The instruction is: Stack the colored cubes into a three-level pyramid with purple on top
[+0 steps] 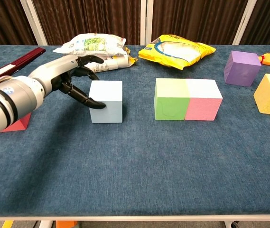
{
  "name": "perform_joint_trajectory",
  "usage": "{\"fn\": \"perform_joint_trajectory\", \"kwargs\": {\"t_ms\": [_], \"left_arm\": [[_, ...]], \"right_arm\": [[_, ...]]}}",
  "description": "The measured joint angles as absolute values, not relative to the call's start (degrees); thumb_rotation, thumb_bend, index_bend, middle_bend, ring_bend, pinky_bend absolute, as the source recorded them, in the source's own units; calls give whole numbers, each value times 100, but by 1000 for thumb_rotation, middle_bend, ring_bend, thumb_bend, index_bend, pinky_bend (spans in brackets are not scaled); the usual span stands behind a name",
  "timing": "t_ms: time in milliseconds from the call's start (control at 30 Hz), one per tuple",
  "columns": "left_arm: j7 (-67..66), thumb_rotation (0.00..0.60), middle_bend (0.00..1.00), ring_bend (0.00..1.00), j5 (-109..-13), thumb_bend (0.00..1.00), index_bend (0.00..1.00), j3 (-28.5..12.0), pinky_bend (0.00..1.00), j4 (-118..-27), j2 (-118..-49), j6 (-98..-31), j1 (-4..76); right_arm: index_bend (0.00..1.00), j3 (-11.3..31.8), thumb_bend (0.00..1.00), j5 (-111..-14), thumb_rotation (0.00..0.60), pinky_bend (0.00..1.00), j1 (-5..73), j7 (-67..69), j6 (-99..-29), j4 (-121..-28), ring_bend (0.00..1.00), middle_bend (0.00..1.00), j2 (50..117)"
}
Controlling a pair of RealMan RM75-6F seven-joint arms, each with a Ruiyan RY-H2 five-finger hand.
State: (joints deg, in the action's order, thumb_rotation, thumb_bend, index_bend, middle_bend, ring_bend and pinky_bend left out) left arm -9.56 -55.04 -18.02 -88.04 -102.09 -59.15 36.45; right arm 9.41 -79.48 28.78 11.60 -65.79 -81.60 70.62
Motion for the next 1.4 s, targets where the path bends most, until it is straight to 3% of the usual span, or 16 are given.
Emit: {"fn": "perform_joint_trajectory", "kwargs": {"t_ms": [1400], "left_arm": [[-271, 600, 462, 53, -5762, 155, 100, -2009, 33, -7566, -11048, -5571, 4388]], "right_arm": [[0, 900, 0, -7971, 600, 0, 2737, 1497, -6484, -7953, 0, 79, 6977]]}}
